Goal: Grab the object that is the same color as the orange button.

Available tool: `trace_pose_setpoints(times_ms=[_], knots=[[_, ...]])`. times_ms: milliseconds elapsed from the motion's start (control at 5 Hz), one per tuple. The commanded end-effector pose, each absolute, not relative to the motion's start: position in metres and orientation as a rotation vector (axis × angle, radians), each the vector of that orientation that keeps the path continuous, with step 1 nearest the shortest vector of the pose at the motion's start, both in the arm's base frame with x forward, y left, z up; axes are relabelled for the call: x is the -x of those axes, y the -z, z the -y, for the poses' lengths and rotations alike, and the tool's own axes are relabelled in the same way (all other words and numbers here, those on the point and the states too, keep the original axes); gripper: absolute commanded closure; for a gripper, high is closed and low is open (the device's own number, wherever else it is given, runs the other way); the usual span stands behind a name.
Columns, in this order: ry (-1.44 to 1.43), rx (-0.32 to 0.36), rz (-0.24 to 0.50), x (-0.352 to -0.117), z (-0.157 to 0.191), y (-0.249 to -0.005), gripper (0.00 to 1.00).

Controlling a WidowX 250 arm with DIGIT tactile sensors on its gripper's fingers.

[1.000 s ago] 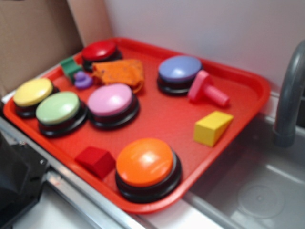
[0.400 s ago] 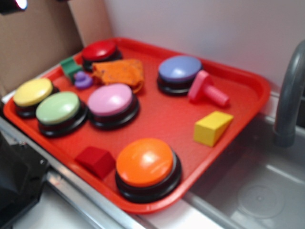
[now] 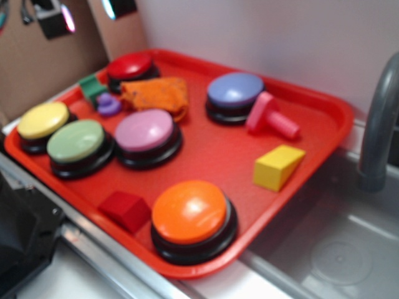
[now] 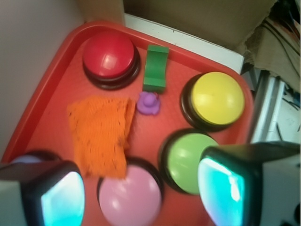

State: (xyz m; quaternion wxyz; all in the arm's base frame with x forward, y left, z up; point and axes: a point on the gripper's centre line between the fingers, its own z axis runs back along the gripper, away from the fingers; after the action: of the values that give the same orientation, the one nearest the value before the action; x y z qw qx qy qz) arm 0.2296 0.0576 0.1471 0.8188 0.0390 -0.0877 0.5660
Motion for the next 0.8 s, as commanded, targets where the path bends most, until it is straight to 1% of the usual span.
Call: trace_pose_setpoints(times_ms=[0, 200, 400, 600], knots=[[-1.275, -0.086, 0.239, -0.256, -0.081, -0.110, 0.00], [-1.231, -0.065, 0.227, -0.262, -0.080, -0.085, 0.00], [-1.206, -0.040, 0.219, -0.265, -0.080, -0.066, 0.00], [-1.168, 0.069, 0.181, -0.267, -0.080, -0.046, 0.00]])
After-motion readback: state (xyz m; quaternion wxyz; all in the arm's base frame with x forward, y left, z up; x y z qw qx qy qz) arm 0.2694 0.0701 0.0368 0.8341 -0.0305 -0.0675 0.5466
